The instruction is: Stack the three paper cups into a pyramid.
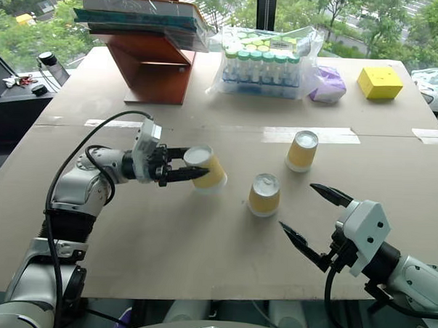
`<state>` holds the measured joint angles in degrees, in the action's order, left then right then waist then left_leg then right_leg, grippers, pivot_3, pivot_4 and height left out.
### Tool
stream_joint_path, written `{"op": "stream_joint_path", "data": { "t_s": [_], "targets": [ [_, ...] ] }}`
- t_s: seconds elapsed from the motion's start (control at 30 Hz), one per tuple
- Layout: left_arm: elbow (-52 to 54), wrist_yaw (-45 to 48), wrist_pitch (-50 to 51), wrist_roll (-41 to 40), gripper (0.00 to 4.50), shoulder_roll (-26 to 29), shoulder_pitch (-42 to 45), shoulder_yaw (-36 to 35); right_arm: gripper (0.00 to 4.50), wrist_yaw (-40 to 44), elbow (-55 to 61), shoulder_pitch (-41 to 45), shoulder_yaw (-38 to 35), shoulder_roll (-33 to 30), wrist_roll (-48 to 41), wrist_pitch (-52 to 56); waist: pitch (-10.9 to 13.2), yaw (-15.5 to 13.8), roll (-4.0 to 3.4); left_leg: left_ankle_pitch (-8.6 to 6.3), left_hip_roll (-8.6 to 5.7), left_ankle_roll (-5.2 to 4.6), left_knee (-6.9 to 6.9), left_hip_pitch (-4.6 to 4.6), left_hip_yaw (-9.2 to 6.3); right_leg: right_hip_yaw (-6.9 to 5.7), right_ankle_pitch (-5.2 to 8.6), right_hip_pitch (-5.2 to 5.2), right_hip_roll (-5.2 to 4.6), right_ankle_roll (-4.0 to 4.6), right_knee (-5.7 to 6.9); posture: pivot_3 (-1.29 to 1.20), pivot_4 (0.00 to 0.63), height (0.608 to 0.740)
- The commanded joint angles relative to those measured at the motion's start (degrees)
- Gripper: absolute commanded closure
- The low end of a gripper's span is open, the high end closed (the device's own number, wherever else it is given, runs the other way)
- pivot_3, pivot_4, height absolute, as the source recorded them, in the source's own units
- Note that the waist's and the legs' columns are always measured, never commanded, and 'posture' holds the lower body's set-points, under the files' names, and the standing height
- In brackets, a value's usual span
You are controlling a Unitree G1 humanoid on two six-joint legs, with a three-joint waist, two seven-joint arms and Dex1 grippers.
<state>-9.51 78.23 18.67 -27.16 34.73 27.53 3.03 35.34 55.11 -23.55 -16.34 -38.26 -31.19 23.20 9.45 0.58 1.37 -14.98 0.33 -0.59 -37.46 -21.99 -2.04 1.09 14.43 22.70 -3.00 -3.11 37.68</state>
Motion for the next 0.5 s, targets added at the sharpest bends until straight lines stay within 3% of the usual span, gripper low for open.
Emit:
{"op": "stream_joint_path", "data": {
  "t_s": [0.03, 0.5],
  "targets": [
    [2.6, 0.7, -2.7, 1.4, 2.06, -0.4, 0.3, 1.4, 0.00, -0.5, 1.2, 0.2, 0.4, 0.4, 0.6, -1.0, 0.0, -0.1, 0.00, 0.00, 0.00, 0.00, -0.03, 0.00, 0.01, -0.02, 0.00, -0.01, 0.00, 0.00, 0.02, 0.00, 0.150, 0.740],
    [-3.0, -1.5, -16.4, 10.4, 2.06, -4.8, 0.2, 6.6, 0.00, -1.3, 2.7, -3.6, -0.2, 2.3, 2.6, -2.0, 0.0, 0.0, 0.00, 0.00, -0.02, 0.00, -0.04, 0.08, 0.01, 0.01, 0.00, -0.09, 0.01, 0.00, 0.03, 0.00, 0.150, 0.740]
  ]
}}
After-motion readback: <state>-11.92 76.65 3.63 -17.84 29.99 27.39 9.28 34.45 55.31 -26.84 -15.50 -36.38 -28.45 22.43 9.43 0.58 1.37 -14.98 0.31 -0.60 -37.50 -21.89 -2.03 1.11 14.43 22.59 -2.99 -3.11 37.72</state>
